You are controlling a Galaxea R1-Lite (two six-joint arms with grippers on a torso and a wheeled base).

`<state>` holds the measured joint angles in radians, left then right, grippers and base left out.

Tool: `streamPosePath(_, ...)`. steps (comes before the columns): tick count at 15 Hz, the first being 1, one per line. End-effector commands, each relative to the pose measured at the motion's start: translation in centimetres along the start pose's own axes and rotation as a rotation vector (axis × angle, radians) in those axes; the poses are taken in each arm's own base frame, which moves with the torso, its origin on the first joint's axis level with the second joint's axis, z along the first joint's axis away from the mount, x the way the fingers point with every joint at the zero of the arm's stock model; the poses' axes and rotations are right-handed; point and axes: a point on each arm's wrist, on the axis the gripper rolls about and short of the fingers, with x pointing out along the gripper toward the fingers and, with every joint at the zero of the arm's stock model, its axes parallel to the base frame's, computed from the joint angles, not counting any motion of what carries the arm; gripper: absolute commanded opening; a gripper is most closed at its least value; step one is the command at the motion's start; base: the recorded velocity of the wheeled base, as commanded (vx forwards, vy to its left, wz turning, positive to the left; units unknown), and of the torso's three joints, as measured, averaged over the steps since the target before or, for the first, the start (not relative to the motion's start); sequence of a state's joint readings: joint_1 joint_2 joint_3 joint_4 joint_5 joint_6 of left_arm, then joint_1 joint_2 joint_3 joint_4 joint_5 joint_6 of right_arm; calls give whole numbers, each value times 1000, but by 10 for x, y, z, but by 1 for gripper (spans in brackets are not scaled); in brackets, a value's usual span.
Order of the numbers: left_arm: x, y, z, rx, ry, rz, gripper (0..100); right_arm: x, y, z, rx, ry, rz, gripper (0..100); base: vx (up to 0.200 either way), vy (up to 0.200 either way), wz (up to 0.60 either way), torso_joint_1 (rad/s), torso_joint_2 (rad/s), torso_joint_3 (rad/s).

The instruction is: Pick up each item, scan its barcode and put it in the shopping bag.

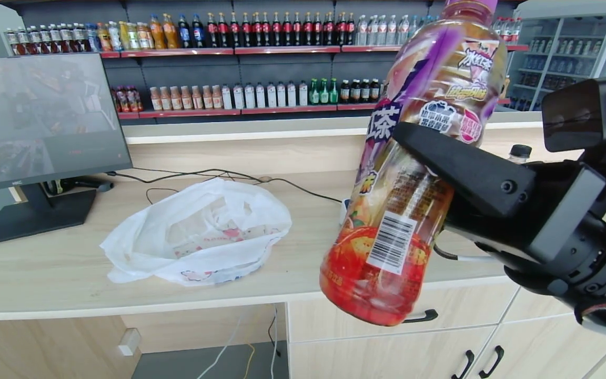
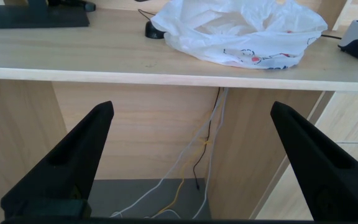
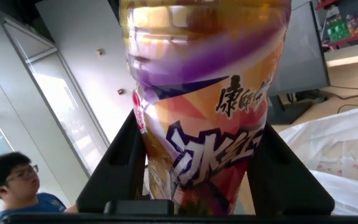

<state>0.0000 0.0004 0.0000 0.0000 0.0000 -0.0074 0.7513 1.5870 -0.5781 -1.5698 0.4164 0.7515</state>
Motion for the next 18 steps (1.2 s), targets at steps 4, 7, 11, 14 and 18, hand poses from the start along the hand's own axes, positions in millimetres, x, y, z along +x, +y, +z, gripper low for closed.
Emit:
streamPosePath(4,0,0,0,0,0,0,100,-21,-12,-19,-118,77,-88,0,0,0,0,0,0,0)
streamPosePath(7,0,0,0,0,0,0,100,-39,-15,-34,-252,155,-136,0,0,0,0,0,0,0)
streamPosePath(11,0,0,0,0,0,0,100,-65,-10,-39,-415,199,-197,0,0,0,0,0,0,0)
streamPosePath(14,0,0,0,0,0,0,100,-72,-13,-36,-516,87,-498,0,0,0,0,0,0,0)
streamPosePath(18,0,0,0,1,0,0,100,-84,-23,-25,-661,47,-695,0,0,0,0,0,0,0)
